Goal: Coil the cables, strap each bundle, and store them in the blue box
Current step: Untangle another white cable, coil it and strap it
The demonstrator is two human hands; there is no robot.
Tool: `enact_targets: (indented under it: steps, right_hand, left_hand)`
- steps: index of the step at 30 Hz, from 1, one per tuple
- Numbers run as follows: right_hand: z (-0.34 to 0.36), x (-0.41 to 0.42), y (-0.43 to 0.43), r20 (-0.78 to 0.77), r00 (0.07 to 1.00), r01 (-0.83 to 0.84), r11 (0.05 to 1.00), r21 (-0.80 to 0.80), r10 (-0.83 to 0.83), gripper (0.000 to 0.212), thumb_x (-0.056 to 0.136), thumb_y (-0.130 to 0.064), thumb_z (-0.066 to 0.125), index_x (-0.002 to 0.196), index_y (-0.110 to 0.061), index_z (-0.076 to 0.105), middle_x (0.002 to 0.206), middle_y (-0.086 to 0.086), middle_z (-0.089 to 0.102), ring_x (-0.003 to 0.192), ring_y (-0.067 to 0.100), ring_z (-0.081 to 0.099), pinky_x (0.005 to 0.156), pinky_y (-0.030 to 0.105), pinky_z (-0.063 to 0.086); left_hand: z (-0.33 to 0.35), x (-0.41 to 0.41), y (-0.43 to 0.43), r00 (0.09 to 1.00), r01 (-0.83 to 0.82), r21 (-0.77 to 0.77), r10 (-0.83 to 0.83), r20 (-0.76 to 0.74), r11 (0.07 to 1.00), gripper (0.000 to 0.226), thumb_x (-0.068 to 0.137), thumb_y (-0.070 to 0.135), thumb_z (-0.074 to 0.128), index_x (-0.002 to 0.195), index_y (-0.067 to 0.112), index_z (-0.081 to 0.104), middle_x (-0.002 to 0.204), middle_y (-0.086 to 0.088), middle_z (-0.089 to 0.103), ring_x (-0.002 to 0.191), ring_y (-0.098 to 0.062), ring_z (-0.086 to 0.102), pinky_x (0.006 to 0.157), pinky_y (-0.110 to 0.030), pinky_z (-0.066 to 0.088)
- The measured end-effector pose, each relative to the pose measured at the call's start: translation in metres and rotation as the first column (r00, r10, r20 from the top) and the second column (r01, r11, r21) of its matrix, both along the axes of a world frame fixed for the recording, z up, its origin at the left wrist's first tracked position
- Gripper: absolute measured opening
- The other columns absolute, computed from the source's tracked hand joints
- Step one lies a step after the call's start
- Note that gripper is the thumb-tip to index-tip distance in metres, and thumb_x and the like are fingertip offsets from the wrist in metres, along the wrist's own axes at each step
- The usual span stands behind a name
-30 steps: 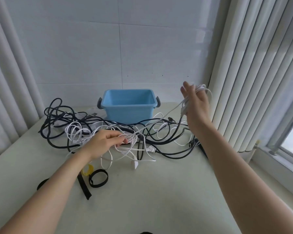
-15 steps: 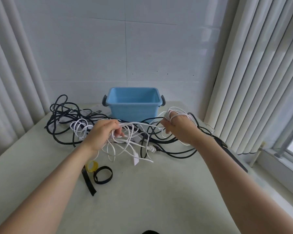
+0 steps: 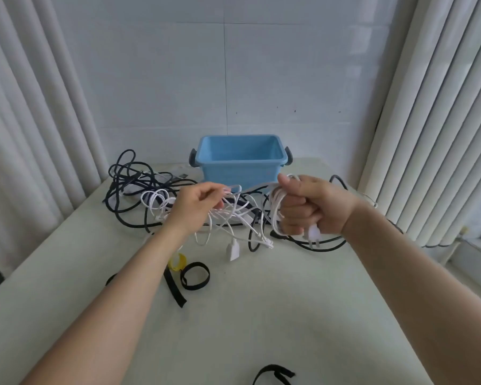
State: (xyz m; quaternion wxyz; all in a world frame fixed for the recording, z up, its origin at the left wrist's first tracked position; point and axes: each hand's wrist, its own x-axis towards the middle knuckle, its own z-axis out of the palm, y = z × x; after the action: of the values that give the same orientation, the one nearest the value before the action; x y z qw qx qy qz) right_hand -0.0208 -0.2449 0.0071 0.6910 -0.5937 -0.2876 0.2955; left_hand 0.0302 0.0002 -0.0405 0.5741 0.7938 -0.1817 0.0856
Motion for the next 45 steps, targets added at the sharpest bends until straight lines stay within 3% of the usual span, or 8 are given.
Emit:
enact_targets:
  steps: [6,11,16,20,27,35,40,45]
  right_hand:
    - [0.011,0.005,0.012,-0.268,0.963,0.202,0.765,0.611,-0.04,0.029,0.099,-0.032,0.047,0.074,-0.018,0.045,0.055,-0.008,0.021,0.044,0.01,0.023,0.073,0.026,0.046]
    - [0.017,0.013,0.015,-0.321,0.686,0.673,0.401,0.622,-0.653,0.018,0.104,-0.004,0.041,0.089,-0.01,0.049,0.068,0.003,0.055,0.06,0.017,0.058,0.091,0.033,0.047]
    - [0.013,0.018,-0.003,0.194,0.241,0.762,0.309,0.57,-0.951,0.02,0.102,0.005,0.04,0.095,-0.013,0.048,0.099,0.012,0.071,0.097,0.032,0.072,0.08,0.027,0.055]
    - [-0.003,0.026,-0.012,0.753,0.071,0.925,0.326,0.196,-0.655,0.013,0.1,0.001,0.045,0.098,-0.008,0.054,0.094,0.009,0.07,0.08,0.021,0.071,0.072,0.032,0.059]
    - [-0.01,0.015,-0.013,0.741,0.63,0.766,0.338,-0.546,-0.231,0.036,0.107,-0.03,0.041,0.092,-0.002,0.059,0.069,0.006,0.069,0.054,0.018,0.064,0.058,0.029,0.056]
    - [-0.006,0.008,-0.01,0.404,0.911,0.361,0.629,-0.689,-0.081,0.067,0.078,-0.074,0.063,0.057,-0.016,0.038,0.053,0.009,0.034,0.047,0.022,0.034,0.061,0.039,0.041]
    - [0.007,-0.007,0.0,0.23,0.965,0.207,0.906,-0.37,-0.127,0.052,0.093,-0.029,0.059,0.051,-0.02,0.03,0.041,-0.002,0.02,0.038,0.016,0.016,0.053,0.03,0.037]
    - [0.023,-0.01,0.004,-0.032,0.984,0.174,0.984,0.039,-0.173,0.057,0.09,-0.034,0.062,0.05,-0.029,0.022,0.04,-0.011,0.014,0.032,0.011,0.012,0.05,0.024,0.04]
  left_hand:
    - [-0.005,-0.003,-0.011,0.985,0.151,0.409,-0.17,0.011,0.9,0.018,0.102,0.032,0.053,0.115,0.032,0.066,0.093,0.012,0.071,0.085,0.007,0.065,0.078,-0.02,0.05]
    - [-0.003,-0.007,-0.013,0.978,0.196,0.603,-0.198,-0.064,0.773,0.03,0.09,0.026,0.071,0.115,0.041,0.066,0.096,0.021,0.069,0.093,0.006,0.063,0.087,-0.028,0.049]
    - [-0.004,-0.007,-0.012,0.987,0.135,0.629,-0.163,-0.015,0.765,0.024,0.083,0.024,0.073,0.097,0.043,0.07,0.088,0.025,0.068,0.09,0.01,0.061,0.085,-0.021,0.046]
    - [-0.001,-0.007,-0.01,0.989,0.089,0.624,-0.141,0.035,0.776,0.019,0.086,0.026,0.071,0.087,0.045,0.069,0.091,0.023,0.068,0.09,0.002,0.06,0.082,-0.028,0.045]
    - [-0.005,0.006,-0.002,0.984,0.044,0.499,-0.122,0.126,0.866,0.008,0.095,0.034,0.066,0.1,0.035,0.072,0.092,0.017,0.069,0.091,-0.007,0.063,0.084,-0.039,0.053]
    - [-0.008,0.009,0.001,0.968,-0.088,0.476,-0.037,0.247,0.875,0.019,0.09,0.054,0.063,0.098,0.04,0.071,0.089,0.021,0.069,0.095,-0.009,0.061,0.09,-0.037,0.046]
    - [-0.008,0.002,0.001,0.947,-0.182,0.668,-0.054,0.316,0.722,0.023,0.094,0.054,0.056,0.094,0.036,0.07,0.077,0.016,0.058,0.089,-0.017,0.054,0.104,-0.042,0.034]
    - [-0.008,0.001,0.0,0.923,-0.249,0.685,-0.046,0.382,0.685,0.029,0.095,0.044,0.061,0.071,0.042,0.046,0.067,0.023,0.044,0.073,-0.005,0.046,0.106,-0.039,0.031]
